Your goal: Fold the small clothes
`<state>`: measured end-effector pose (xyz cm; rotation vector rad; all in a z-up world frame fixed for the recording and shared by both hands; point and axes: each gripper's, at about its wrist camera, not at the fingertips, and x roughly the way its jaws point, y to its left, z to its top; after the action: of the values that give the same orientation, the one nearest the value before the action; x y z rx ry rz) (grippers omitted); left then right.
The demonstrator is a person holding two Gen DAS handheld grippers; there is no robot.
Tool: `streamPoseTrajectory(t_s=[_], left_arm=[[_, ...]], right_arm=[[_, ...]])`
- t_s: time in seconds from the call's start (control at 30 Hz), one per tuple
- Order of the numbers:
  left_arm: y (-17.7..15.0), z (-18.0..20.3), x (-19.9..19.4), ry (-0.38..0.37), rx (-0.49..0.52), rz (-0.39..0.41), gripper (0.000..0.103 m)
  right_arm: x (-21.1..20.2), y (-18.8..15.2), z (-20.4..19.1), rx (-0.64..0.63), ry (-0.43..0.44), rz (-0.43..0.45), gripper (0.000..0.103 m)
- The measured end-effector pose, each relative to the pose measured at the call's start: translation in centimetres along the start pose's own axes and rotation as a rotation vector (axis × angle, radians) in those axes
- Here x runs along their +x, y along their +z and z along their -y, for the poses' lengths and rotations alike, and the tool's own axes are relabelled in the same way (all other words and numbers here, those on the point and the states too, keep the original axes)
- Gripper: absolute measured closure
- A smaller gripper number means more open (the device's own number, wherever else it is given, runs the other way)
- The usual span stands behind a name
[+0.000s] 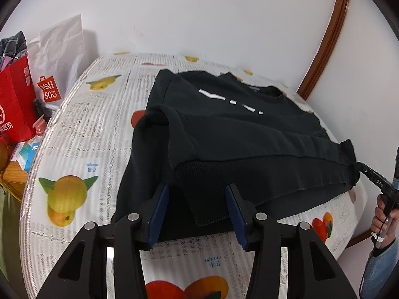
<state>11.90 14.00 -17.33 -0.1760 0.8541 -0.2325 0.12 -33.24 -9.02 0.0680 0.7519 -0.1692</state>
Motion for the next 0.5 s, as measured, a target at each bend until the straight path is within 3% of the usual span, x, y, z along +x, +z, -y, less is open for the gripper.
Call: streamPoseTrajectory(t_s=[0.23, 0.43, 0.5], left_arm=[[0.2, -0.8, 1.4, -0.052, -0.043, -0.022, 0.056], [1.0, -0.3, 2.2, -0.064, -0.039, -0.032, 0.057], [1.2, -0.1, 2.3, -0.065, -0.041, -0.024, 0.067]], right_arm=[[2.6, -1.1, 1.8, 0.028, -0.016, -0.055, 0.061], [4.0, -1.2, 2.4, 0.088, 0.060, -0.063, 0.061], [4.4, -1.0, 2.2, 0.091, 0.069, -0.060, 0.062]])
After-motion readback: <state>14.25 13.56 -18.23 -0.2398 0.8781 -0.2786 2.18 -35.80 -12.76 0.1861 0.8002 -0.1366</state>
